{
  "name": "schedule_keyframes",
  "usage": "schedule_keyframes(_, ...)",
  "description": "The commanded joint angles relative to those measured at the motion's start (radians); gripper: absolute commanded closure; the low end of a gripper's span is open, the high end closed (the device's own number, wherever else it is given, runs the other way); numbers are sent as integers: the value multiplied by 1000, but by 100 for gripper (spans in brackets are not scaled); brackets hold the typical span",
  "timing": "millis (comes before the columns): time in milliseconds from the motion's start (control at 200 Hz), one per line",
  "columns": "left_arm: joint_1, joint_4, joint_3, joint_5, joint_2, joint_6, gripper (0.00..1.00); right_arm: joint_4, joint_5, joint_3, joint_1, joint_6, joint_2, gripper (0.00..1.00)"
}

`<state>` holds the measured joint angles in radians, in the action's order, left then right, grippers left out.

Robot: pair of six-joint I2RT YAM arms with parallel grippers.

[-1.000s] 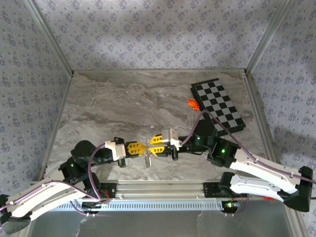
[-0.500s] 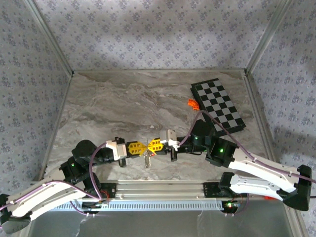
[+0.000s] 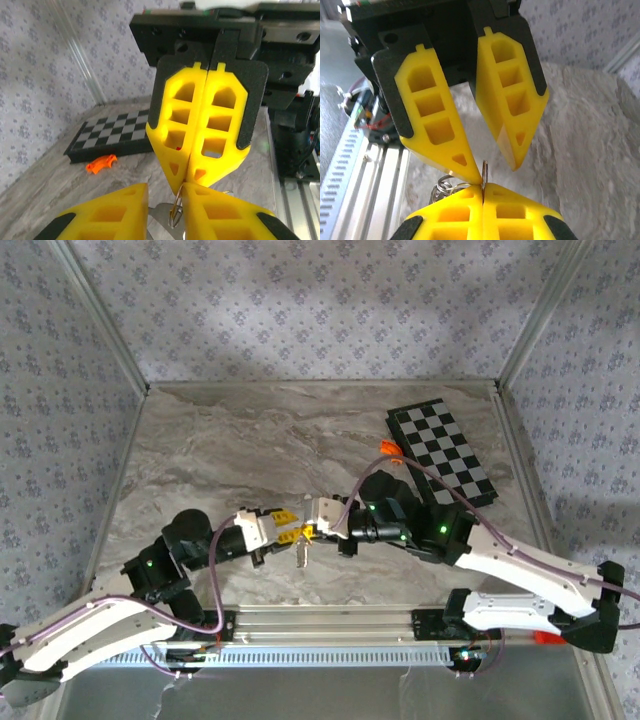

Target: Put the keys on the keyring

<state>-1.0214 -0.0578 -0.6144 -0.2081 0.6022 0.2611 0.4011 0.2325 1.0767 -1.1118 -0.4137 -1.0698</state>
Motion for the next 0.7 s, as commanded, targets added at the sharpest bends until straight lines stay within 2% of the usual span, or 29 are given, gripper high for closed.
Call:
schedule_keyframes(0,-2,-37,-43,9,20,18,79,84,-38,57,-11,-40,-7,100)
schedule_keyframes(140,-2,-40,-41,5,21,18,84,92,-14,64,-11,-46,-3,100)
schedule_keyframes(370,-3,-40,-32,-7,22,17,84,116,10,75,-19,-60,-11,100)
schedule_keyframes(455,-3,-35,-29,-10,21,15,88,123,11,80,-23,-61,-19,100)
schedule_keyframes(545,-3,-28,-27,-16,19,12,100,122,6,79,-31,-64,-25,100)
schedule_keyframes(695,-4,14,-10,-28,4,-8,100,100,-3,71,-38,-53,-17,100)
